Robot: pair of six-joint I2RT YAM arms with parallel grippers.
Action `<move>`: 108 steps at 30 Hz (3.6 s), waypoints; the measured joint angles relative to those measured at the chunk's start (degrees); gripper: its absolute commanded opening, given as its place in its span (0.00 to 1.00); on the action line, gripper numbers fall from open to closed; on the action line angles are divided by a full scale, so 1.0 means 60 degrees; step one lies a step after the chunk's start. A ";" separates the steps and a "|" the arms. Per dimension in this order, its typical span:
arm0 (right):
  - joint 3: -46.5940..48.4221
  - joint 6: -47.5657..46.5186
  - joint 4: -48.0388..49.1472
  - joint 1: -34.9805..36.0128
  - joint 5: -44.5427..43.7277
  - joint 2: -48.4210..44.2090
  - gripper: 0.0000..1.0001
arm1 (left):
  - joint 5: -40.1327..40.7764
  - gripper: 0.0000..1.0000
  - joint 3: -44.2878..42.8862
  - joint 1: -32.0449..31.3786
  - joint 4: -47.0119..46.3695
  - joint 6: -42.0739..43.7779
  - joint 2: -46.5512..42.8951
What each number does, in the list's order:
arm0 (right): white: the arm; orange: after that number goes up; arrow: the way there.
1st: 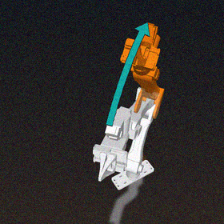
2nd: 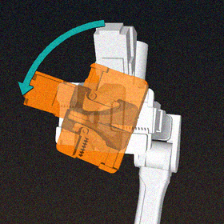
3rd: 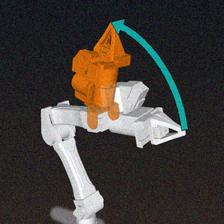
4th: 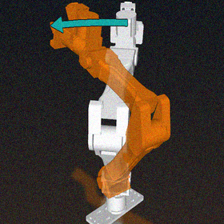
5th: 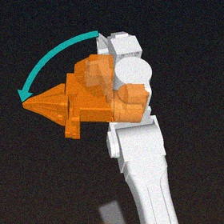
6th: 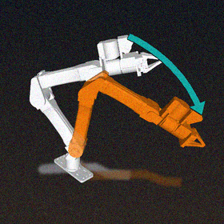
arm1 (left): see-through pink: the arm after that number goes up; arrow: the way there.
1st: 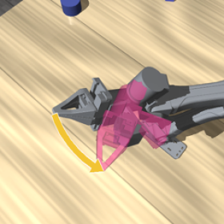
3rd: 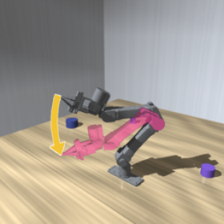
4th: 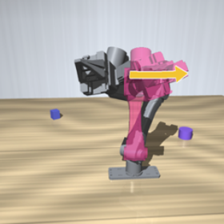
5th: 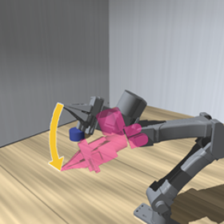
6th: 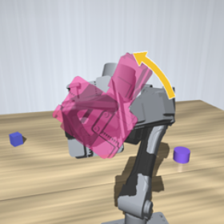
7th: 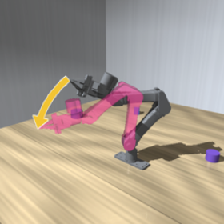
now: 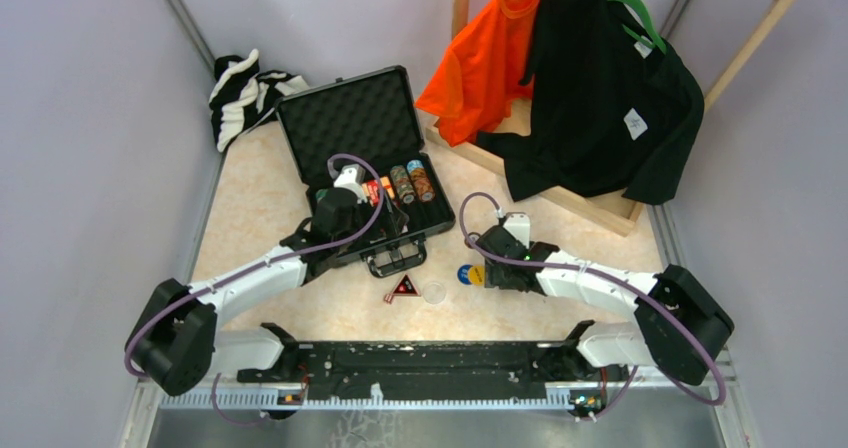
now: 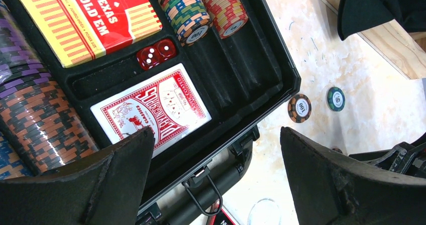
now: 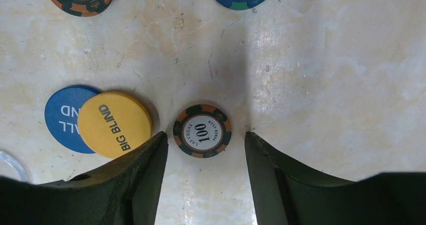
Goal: Pack up texas hold em set
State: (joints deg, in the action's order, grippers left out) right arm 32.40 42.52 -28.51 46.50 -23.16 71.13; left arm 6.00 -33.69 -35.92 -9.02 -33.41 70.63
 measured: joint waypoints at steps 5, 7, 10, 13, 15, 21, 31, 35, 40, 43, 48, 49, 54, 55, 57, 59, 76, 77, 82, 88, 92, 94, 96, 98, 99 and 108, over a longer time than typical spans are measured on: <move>0.0000 -0.0073 0.0036 0.0000 0.0004 0.0000 0.52 | 0.0000 1.00 0.0000 0.0000 -0.0004 0.0000 0.0007; 0.0000 -0.0080 0.0040 0.0000 0.0011 0.0000 0.52 | -0.0004 1.00 0.0000 0.0000 -0.0004 0.0000 0.0007; -0.0004 -0.0084 0.0062 0.0000 0.0018 0.0000 0.51 | -0.0007 1.00 0.0000 0.0000 -0.0004 0.0000 0.0007; -0.0004 -0.0091 0.0149 0.0000 0.0044 0.0036 0.51 | -0.0007 1.00 0.0000 0.0000 -0.0004 0.0000 0.0007; -0.0004 -0.0098 0.0211 0.0000 0.0051 0.0102 0.51 | -0.0007 1.00 0.0000 0.0000 -0.0004 0.0000 0.0007; -0.0004 -0.0226 0.0361 0.0000 0.0051 0.0142 0.46 | -0.0004 1.00 0.0000 0.0000 -0.0004 0.0000 0.0007; -0.0004 -0.0321 0.0401 0.0000 0.0047 0.0168 0.43 | -0.0004 1.00 0.0000 0.0000 -0.0004 0.0004 0.0007; 0.0047 -0.0342 0.0379 0.0000 0.0051 0.0215 0.43 | -0.0004 1.00 0.0000 0.0000 -0.0004 0.0004 0.0007; 0.0124 -0.0426 0.0310 0.0000 0.0047 0.0233 0.43 | -0.0011 1.00 0.0000 0.0000 -0.0004 0.0007 0.0007; 0.0342 -0.0525 0.0160 0.0000 0.0040 0.0233 0.43 | -0.0018 1.00 0.0000 0.0000 0.0000 0.0007 0.0025; 0.0776 -0.0685 0.0069 -0.0004 0.0018 0.0237 0.43 | -0.0047 1.00 0.0000 0.0000 0.0000 0.0007 0.0044; 0.0867 -0.0739 0.0051 -0.0004 0.0015 0.0240 0.43 | -0.0047 1.00 0.0000 0.0000 0.0000 0.0007 0.0044; 0.1326 -0.0994 0.0025 -0.0011 0.0007 0.0641 0.43 | -0.0051 1.00 0.0000 0.0000 0.0000 0.0007 0.0044; 0.1410 -0.1042 0.0033 -0.0018 0.0011 0.0747 0.43 | -0.0051 1.00 0.0000 0.0000 0.0000 0.0007 0.0044; 0.1647 -0.1202 0.0055 -0.0058 0.0040 0.1016 0.43 | -0.0051 1.00 0.0000 0.0000 0.0000 0.0011 0.0044; 0.1876 -0.1395 0.0178 -0.0178 0.0102 0.1333 0.43 | -0.0055 1.00 0.0000 0.0000 0.0000 0.0011 0.0044; 0.3406 -0.2710 0.0940 -0.0936 0.0736 0.3362 0.43 | -0.0124 1.00 0.0000 0.0000 -0.0004 0.0117 0.0175; 0.3479 -0.2754 0.0984 -0.0951 0.0754 0.3435 0.43 | -0.0120 1.00 0.0000 0.0000 -0.0004 0.0120 0.0197; 0.3643 -0.2922 0.1126 -0.1078 0.0834 0.3738 0.43 | -0.0124 1.00 0.0000 0.0000 -0.0004 0.0153 0.0273; 0.3872 -0.3093 0.1337 -0.1177 0.0856 0.4149 0.50 | -0.0120 1.00 0.0000 0.0000 0.0000 0.0189 0.0299; 0.3876 -0.3166 0.1446 -0.1209 0.0918 0.4193 0.61 | -0.0084 1.00 0.0000 0.0000 0.0000 0.0197 0.0299; 0.3876 -0.3169 0.1468 -0.1213 0.0958 0.4193 0.61 | -0.0051 1.00 0.0000 0.0000 0.0000 0.0222 0.0299; 0.3876 -0.3166 0.1483 -0.1217 0.0994 0.4193 0.62 | -0.0036 1.00 0.0000 0.0000 0.0004 0.0233 0.0299; 0.3876 -0.3169 0.1483 -0.1217 0.1035 0.4175 0.62 | -0.0040 1.00 0.0000 0.0000 0.0000 0.0251 0.0299; 0.3872 -0.3169 0.1475 -0.1217 0.1053 0.4149 0.62 | -0.0040 1.00 0.0000 0.0000 0.0000 0.0255 0.0299; 0.3872 -0.3238 0.1534 -0.1217 0.1158 0.4051 0.62 | -0.0036 1.00 0.0000 0.0000 0.0000 0.0259 0.0299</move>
State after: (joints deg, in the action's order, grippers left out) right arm 55.64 23.09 -19.31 39.20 -16.21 95.44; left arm 5.78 -33.69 -35.92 -9.02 -31.86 72.42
